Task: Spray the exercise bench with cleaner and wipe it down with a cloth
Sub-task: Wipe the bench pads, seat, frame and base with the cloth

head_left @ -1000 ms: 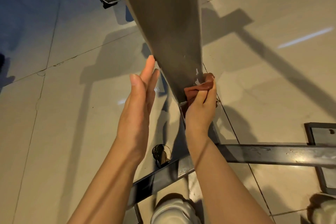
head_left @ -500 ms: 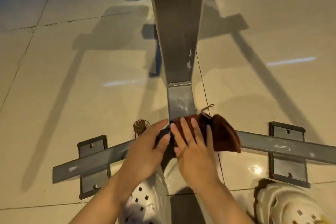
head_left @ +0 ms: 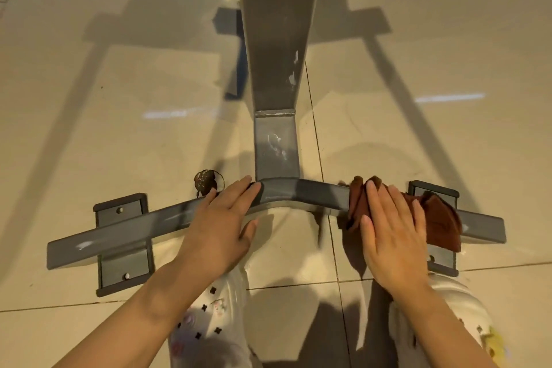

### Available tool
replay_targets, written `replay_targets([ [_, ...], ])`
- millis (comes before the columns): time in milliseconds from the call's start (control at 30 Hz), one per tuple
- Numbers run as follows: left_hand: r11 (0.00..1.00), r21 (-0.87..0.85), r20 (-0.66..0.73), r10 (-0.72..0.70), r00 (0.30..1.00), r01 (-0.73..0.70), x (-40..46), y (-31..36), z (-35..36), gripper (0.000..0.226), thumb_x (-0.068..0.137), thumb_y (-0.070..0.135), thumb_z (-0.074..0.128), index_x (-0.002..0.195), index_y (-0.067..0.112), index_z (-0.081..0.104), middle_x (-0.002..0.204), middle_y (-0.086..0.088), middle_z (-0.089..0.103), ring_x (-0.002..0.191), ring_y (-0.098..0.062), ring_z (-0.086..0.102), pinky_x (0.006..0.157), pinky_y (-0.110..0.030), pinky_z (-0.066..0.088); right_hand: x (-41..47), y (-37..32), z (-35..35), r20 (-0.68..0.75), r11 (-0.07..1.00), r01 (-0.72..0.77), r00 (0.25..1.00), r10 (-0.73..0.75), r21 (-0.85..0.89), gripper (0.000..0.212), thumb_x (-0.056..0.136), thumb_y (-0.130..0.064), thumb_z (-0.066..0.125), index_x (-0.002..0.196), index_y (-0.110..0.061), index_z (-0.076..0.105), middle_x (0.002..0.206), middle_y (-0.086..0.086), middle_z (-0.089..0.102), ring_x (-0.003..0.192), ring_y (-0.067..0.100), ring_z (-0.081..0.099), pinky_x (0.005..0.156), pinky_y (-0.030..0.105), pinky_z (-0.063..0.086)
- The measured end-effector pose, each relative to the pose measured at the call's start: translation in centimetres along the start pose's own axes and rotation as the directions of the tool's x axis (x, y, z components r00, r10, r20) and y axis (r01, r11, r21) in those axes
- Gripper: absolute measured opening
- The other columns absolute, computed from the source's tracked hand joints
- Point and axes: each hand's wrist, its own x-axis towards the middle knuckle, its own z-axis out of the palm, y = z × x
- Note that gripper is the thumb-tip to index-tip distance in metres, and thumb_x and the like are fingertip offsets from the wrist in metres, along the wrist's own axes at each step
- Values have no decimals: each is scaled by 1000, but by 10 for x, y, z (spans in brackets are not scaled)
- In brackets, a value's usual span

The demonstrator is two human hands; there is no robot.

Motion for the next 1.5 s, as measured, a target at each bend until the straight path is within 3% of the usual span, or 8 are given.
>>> replay_targets([
  [233,997,-55,-189,36,981,-47,2,2,5,55,91,32,47,143,16,44,148,-6,44,132,-24,47,112,-49,27,30,-112,29,-19,988,118,993,-117,98,55,97,-30,29,150,-15,37,148,6,47,138,28,40,116,51,20],
  [467,977,46,-409,210,888,-210,-4,-9,3,46,87,20,51,133,13,50,141,-10,48,123,-25,49,102,-55,40,41,-129,24,-19,777,93,994,-104,622,52,97,-10,35,148,-9,32,140,11,52,133,19,44,116,44,28],
  [633,860,351,-173,449,877,-371,16,9,13,48,86,23,57,133,17,56,140,-6,54,130,-26,51,110,-53,28,34,-87,26,-65,919,268,963,-261,289,42,96,-16,35,131,-7,57,141,11,53,135,27,45,114,51,31],
  [733,859,390,-98,396,913,-331,18,4,10,57,77,27,73,131,15,59,136,-6,58,127,-26,53,109,-57,32,31,-81,25,-24,932,339,941,-338,127,46,100,-29,35,140,-12,51,144,10,51,135,28,45,114,49,32],
  [933,897,346,-134,337,932,-274,6,-15,1,47,87,30,42,126,14,62,130,-6,60,131,-27,45,111,-53,26,28,-63,25,88,928,343,939,-333,-143,55,102,-48,27,151,-24,33,147,8,48,138,29,40,114,57,25],
  [1233,982,122,-253,170,953,-142,-1,-13,1,55,90,37,39,140,15,47,142,-9,50,129,-27,47,112,-48,24,40,-120,32,212,887,434,892,-399,-157,55,100,-45,27,151,-26,29,155,0,36,144,29,28,110,72,11],
  [1333,967,186,-234,214,948,-173,7,-5,5,54,86,29,59,138,14,49,139,-10,53,124,-28,52,108,-53,33,43,-82,25,203,861,487,867,-455,-148,54,100,-45,34,150,-26,31,153,0,39,139,27,36,111,63,26],
  [1500,963,226,-145,183,972,-147,8,1,15,84,64,21,86,139,11,48,134,-12,57,118,-28,59,101,-57,38,12,28,-2,148,953,246,964,-221,-178,53,102,-45,31,149,-22,37,145,4,49,133,29,43,114,56,23],
])
